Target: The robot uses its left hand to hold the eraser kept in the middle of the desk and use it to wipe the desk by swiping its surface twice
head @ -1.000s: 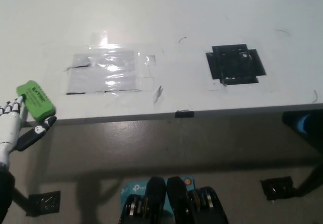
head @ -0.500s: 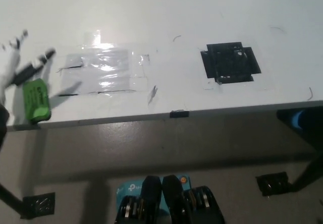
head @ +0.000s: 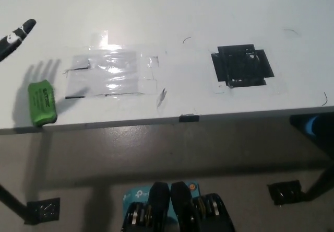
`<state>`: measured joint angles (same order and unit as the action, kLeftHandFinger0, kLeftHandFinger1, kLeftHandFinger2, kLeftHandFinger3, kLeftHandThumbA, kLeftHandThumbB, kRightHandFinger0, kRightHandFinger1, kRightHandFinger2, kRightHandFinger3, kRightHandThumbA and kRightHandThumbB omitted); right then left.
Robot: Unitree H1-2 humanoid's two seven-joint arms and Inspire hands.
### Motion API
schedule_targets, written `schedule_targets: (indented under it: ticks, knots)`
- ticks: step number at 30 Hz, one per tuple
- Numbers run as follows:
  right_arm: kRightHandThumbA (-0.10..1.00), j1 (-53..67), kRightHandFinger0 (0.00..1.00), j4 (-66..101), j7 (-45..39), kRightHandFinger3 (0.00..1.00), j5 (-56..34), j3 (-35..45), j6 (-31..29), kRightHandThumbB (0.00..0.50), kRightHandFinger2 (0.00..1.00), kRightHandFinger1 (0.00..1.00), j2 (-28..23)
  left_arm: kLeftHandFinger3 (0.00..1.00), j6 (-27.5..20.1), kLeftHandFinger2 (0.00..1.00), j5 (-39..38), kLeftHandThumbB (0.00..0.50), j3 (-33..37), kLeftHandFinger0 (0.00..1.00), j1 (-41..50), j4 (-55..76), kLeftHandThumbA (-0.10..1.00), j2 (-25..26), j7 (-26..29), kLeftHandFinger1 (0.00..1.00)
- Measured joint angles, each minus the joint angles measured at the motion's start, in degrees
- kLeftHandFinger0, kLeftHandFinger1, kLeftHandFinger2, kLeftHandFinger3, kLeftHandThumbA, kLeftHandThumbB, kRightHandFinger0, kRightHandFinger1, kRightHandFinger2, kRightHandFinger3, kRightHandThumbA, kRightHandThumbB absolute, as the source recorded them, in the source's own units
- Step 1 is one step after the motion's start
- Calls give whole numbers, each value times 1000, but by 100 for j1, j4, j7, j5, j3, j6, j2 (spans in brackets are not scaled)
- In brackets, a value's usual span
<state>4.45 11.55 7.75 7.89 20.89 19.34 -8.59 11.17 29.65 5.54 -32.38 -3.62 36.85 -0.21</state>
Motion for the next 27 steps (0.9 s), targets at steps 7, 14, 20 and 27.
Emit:
schedule_targets:
  ticks: [7,14,20,27]
  knots:
    - [1000,0,1000,-6,1,1000,-1,-7,0,6,1000,1000,1,1000,53,1000,-234,236,-189,1000,1412,1697,1000,-1018,10,1000]
    - [1000,-7,1000,-7,1,1000,-6,-24,-2,12,1000,1000,1,1000,-210,1000,-684,224,-154,1000,3176,3197,1000,-2453,76,1000]
    - [1000,-19,1000,-4,1,1000,-9,-69,-2,10,1000,1000,0,1000,-739,1000,-896,154,55,1000,3987,2582,1000,-3155,148,1000]
    - [1000,-20,1000,-6,-2,1000,-11,-102,-3,0,1000,1000,-18,1000,-1023,1000,-965,111,237,1000,3971,415,1000,-3332,180,1000]
